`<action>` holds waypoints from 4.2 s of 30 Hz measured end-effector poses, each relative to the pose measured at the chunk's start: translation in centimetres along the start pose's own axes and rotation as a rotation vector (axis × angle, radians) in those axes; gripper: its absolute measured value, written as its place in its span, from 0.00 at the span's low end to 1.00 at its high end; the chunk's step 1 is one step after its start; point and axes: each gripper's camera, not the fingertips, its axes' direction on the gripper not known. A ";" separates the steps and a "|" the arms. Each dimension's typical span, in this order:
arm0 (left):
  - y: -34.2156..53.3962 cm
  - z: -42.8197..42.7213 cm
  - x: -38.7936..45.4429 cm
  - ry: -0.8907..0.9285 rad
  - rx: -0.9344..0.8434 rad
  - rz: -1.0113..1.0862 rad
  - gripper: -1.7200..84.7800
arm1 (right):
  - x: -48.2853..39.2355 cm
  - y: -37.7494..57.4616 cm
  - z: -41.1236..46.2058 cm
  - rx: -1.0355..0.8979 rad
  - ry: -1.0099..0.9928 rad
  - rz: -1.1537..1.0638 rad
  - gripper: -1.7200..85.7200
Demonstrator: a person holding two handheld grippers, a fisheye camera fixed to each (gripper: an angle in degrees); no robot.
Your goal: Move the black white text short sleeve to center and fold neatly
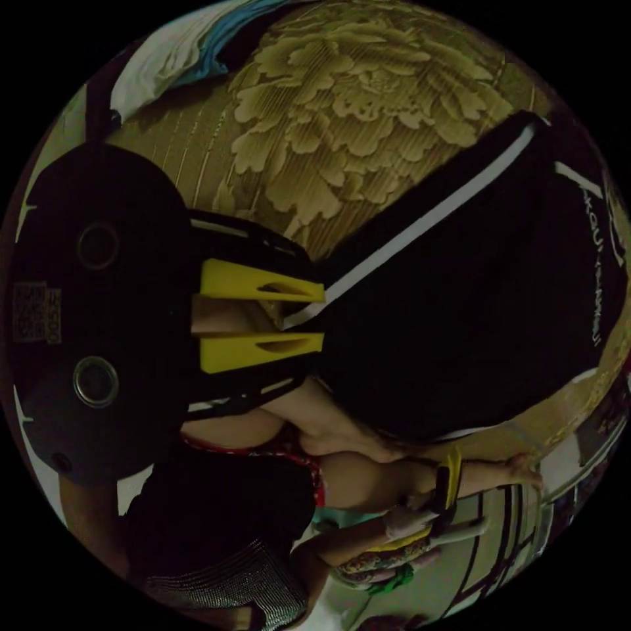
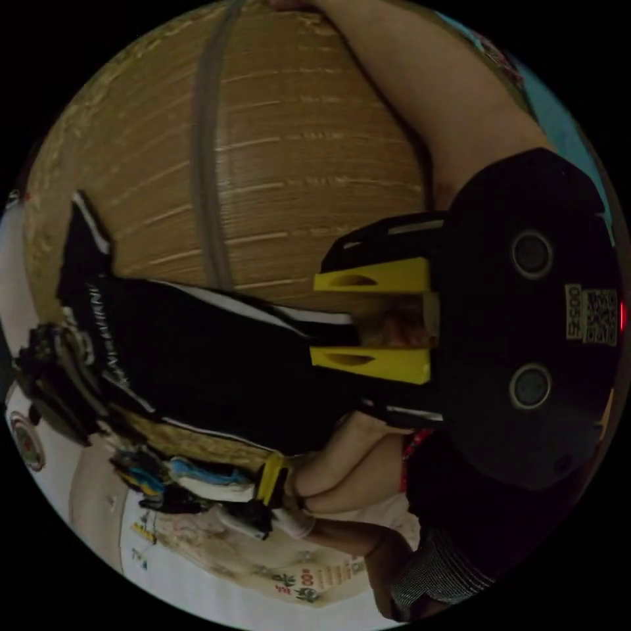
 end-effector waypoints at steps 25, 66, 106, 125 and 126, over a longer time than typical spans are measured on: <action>-3.4 -13.4 -11.3 0.256 0.514 -0.233 0.12 | 11.0 -15.4 -5.3 0.203 -0.224 0.110 0.12; -3.5 -17.5 -1.1 -0.037 0.201 -0.081 0.01 | -10.8 -26.4 -0.8 0.009 -0.121 -0.025 0.01; -15.7 -20.8 -9.2 -0.384 0.688 -0.005 0.09 | -57.1 -67.7 15.1 0.111 0.508 -0.414 0.08; -16.5 -25.9 -11.9 -0.047 0.833 -0.130 0.04 | -67.7 -71.2 9.1 0.263 0.386 -0.491 0.00; -18.0 -25.0 -11.6 -0.055 0.764 -0.123 0.05 | -67.2 -71.2 9.3 0.246 0.388 -0.469 0.00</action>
